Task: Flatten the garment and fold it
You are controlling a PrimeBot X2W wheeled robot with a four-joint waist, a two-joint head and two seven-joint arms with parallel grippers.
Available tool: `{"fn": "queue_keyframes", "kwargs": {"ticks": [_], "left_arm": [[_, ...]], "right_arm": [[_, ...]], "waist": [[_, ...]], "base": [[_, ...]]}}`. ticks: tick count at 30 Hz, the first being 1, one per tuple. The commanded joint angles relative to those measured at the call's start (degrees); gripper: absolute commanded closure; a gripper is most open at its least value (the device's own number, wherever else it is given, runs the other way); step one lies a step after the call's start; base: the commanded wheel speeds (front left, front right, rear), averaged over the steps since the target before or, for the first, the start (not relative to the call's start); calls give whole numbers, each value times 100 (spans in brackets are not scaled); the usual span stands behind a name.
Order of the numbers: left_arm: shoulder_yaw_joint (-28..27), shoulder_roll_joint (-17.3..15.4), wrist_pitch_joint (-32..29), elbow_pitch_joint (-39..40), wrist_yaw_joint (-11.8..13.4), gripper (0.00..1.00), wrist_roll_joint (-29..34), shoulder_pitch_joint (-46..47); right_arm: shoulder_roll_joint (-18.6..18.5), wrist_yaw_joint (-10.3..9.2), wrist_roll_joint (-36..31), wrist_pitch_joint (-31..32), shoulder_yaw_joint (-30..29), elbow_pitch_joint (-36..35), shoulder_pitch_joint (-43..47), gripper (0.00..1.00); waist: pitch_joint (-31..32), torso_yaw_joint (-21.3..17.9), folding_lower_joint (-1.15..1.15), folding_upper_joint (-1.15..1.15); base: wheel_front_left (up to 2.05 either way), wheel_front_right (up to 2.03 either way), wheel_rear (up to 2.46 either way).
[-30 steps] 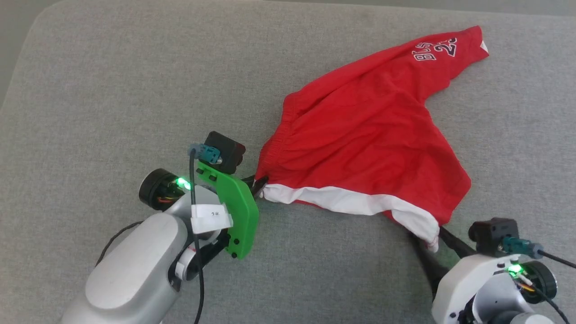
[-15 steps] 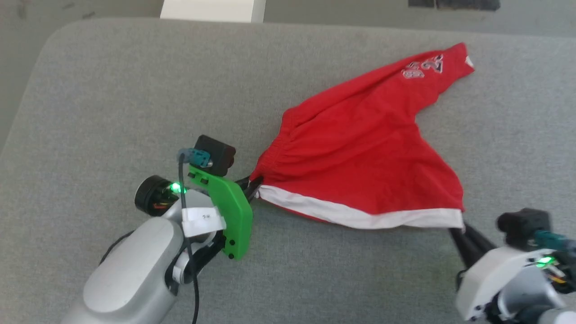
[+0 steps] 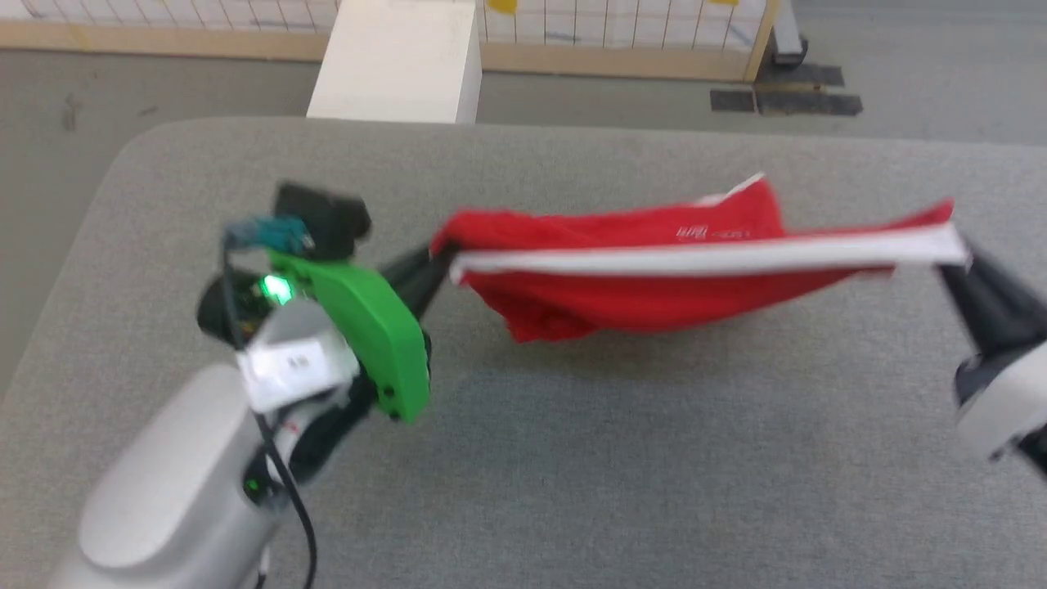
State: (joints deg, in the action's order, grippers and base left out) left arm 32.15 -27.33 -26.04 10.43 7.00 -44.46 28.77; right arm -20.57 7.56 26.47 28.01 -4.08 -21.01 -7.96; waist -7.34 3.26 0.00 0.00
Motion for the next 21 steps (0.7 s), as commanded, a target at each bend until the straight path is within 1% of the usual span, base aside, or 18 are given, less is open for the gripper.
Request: {"fn": "queue_keyframes", "kwargs": {"ticks": [1,5,9,13,15,18,21], "left_arm": [[-95,-58,-41,108,58,100,-16,222],[-311,-68,-225,276,99,100,-57,801],[-427,-118,-472,92,-22,100,-74,1503],[-490,-128,-720,-394,-226,100,-162,2185],[-515,-126,-827,-711,-333,100,-193,2533],[-576,-87,-936,-1254,-452,100,-222,3092],[-635,-54,-969,-1750,-520,100,-158,3667]], "right_arm": [[-92,-8,89,43,-27,-14,-250,100],[-404,-8,306,194,56,44,-895,100],[-630,-8,527,347,292,214,-1658,100],[-766,-8,675,489,682,599,-2547,100],[-788,-8,780,542,896,920,-3000,100],[-776,-8,908,625,1199,1449,-3692,100],[-748,-8,975,637,1422,1950,-4399,100]], "waist": [[100,-3,0,0],[133,16,0,0],[83,-22,0,0],[-86,-113,0,0],[-233,-168,0,0],[-534,-252,0,0],[-897,-327,0,0]], "base": [[0,0,0],[0,0,0],[0,0,0],[0,0,0],[0,0,0],[0,0,0],[0,0,0]]}}
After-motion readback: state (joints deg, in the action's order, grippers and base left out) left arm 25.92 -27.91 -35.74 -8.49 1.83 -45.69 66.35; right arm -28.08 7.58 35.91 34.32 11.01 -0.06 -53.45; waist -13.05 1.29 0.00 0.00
